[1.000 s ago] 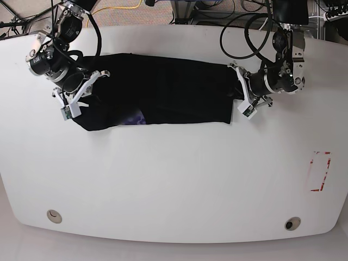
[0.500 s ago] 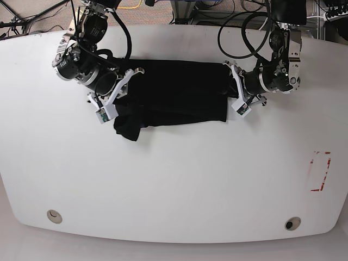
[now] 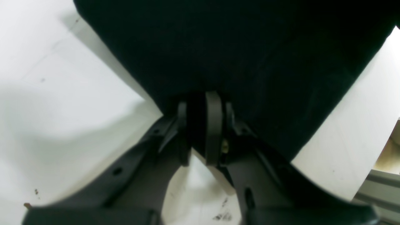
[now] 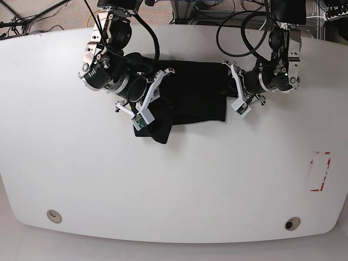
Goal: Fold the T-shirt properly
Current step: 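Lift the strip end with the right gripper and fold it toward the left gripper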
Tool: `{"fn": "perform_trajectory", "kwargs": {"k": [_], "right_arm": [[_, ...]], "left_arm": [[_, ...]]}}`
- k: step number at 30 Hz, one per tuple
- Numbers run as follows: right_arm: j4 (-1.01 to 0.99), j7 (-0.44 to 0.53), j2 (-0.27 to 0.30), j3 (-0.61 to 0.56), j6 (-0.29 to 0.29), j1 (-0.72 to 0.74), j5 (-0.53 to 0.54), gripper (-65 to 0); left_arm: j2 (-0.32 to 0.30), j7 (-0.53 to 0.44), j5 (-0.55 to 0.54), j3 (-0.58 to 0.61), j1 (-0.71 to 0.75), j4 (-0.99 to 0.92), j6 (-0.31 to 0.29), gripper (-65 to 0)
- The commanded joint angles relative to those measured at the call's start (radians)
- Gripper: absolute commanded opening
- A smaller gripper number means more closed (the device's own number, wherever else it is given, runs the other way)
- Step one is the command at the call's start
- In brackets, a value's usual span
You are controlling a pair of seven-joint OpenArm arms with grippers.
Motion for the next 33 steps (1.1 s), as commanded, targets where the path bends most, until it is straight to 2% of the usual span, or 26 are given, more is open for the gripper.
{"fn": "perform_trajectory", "kwargs": {"k": [1,11,21,33], "right_arm": [[0.017,0.029,0.001,-0.011,0.006,0.017,0.017,-65.0],[-0.014,0.029,0.001,-0.027,0.007,0.031,0.017,-65.0],[-0.014,0.029,0.001,-0.100,0.009,0.023,0.017,-65.0],[-0.032,0.077,0.001,-0.133,0.009,0.028,0.017,-65.0]], "left_arm": [[-0.006,0.123,0.103,0.006,0.027,-0.029,0.010,-59.4],[-0.006,0.121,0.103,0.006,0.022,-0.056,0.010,-59.4],[-0.006,0.120,0.103,0.006,0.021,-0.076,0.010,-59.4],[-0.004,0.120,0.103,0.006,0.021,-0.076,0.010,-59.4]]}}
